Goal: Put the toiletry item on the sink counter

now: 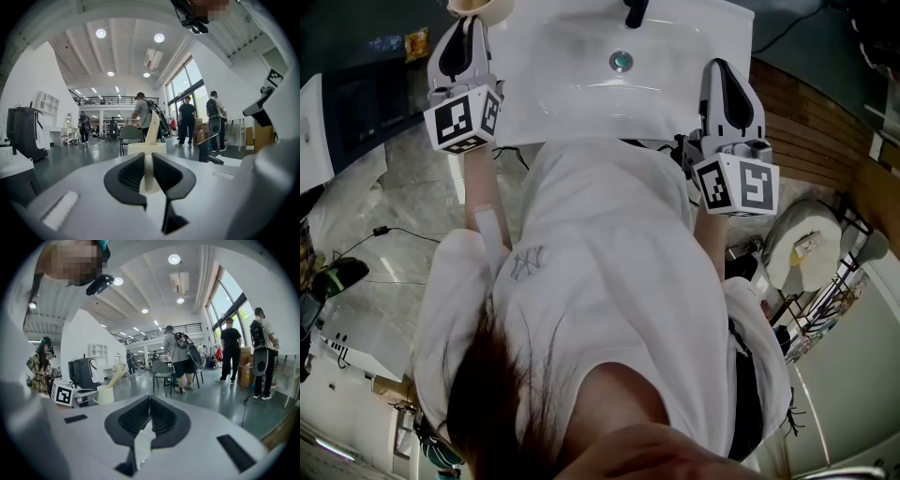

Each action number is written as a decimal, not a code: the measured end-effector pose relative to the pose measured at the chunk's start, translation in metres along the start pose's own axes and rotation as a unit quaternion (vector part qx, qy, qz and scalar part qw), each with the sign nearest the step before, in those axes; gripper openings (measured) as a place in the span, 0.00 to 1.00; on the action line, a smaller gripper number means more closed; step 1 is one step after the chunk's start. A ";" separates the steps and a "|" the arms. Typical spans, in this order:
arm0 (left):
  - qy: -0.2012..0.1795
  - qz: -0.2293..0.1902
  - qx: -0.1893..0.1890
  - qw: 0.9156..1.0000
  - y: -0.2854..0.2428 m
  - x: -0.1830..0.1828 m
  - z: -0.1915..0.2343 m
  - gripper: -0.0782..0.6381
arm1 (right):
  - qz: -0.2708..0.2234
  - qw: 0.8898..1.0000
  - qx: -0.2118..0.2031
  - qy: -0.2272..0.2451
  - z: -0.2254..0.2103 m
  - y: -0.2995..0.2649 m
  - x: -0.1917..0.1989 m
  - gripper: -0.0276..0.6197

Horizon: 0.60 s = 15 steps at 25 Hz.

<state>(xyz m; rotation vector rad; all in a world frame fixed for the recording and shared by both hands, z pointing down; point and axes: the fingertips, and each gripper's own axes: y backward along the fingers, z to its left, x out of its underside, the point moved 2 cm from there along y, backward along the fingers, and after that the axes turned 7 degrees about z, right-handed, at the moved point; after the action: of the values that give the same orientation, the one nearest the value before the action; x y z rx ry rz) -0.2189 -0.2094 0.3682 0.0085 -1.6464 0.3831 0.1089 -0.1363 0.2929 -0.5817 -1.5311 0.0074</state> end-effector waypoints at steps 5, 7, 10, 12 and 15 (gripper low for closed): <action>0.002 0.004 0.003 1.000 -0.008 0.008 -0.001 0.19 | 0.004 1.000 -0.003 0.002 0.001 -0.003 0.000 0.06; 0.003 0.008 0.003 1.000 -0.012 0.011 -0.001 0.19 | 0.006 1.000 -0.003 0.002 0.001 -0.004 0.001 0.06; 0.005 0.011 0.005 1.000 -0.017 0.016 -0.002 0.19 | 0.008 1.000 -0.002 0.003 0.000 -0.006 0.002 0.06; 0.007 0.011 0.005 1.000 -0.019 0.018 -0.001 0.19 | 0.010 1.000 -0.002 0.003 0.001 -0.007 0.003 0.06; 0.009 0.012 0.006 1.000 -0.022 0.020 -0.001 0.19 | 0.014 1.000 -0.001 0.004 0.000 -0.009 0.004 0.06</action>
<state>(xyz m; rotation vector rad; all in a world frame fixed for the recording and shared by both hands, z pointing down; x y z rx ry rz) -0.2155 -0.2258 0.3931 -0.0061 -1.6282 0.4093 0.1060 -0.1423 0.2993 -0.6050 -1.5160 0.0246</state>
